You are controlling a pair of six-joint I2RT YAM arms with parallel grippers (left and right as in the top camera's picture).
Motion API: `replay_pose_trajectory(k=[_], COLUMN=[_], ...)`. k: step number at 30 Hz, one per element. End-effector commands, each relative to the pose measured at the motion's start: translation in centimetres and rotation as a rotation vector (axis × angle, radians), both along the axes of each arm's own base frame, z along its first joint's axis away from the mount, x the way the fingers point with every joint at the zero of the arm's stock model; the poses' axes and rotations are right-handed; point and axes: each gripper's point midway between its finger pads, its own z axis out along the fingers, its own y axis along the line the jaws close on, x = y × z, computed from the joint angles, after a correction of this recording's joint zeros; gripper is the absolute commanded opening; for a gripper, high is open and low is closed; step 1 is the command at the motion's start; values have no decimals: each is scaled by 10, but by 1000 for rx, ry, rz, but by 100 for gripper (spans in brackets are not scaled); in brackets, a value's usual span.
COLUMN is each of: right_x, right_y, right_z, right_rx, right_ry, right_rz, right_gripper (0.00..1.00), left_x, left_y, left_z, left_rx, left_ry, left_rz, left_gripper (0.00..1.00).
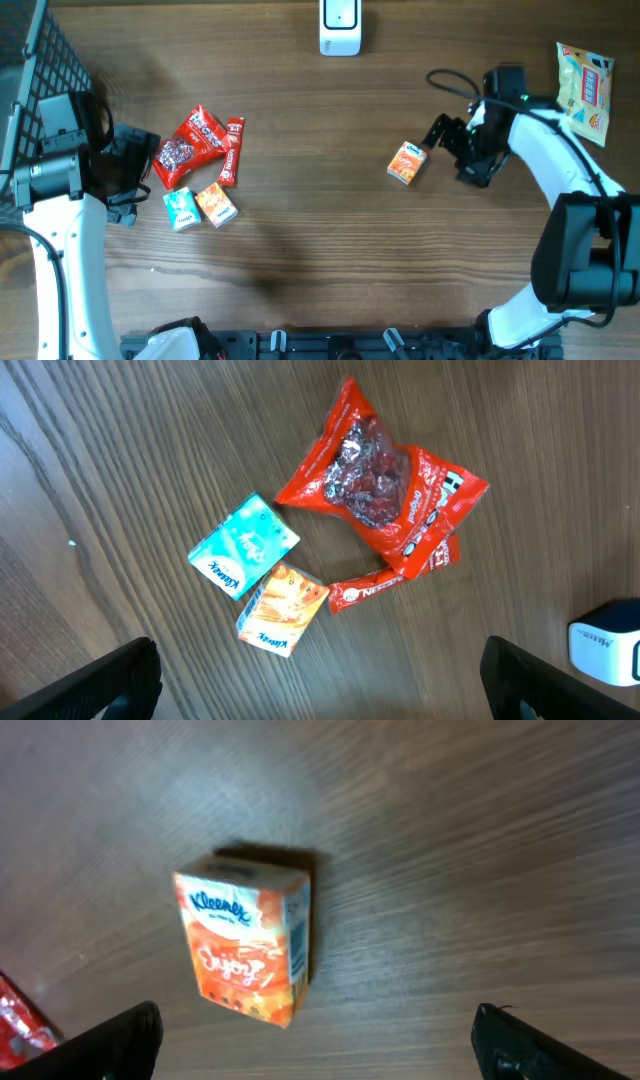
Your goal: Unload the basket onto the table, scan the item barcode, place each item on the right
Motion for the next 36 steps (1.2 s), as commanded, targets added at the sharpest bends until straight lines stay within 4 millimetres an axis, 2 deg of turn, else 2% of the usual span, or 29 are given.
replay_pose_trajectory(k=[1, 2, 5, 7, 12, 20, 30, 36], right_x=[-10, -10, -14, -16, -15, -29, -28, -33], right_y=[38, 45, 46, 46, 40, 33, 39, 60], right_z=[-6, -8, -19, -24, -31, -54, -60, -61], right_rx=[250, 295, 305, 304, 258, 216, 258, 250], right_ry=[-10, -33, -49, -61, -69, -24, -46, -16], right_rz=[8, 18, 21, 23, 15, -66, -112, -104], right_gripper=[99, 100, 97, 90, 80, 60, 55, 54], left_x=[0, 0, 0, -1, -1, 0, 0, 0], left_y=[4, 4, 4, 4, 4, 4, 4, 4], left_z=[1, 1, 1, 1, 1, 1, 1, 1], left_rx=[18, 18, 18, 18, 17, 17, 18, 18], left_ry=[3, 3, 3, 4, 3, 3, -1, 0], left_rz=[-2, -2, -2, -2, -2, -2, -2, -2], left_gripper=[100, 100, 100, 100, 100, 100, 100, 100])
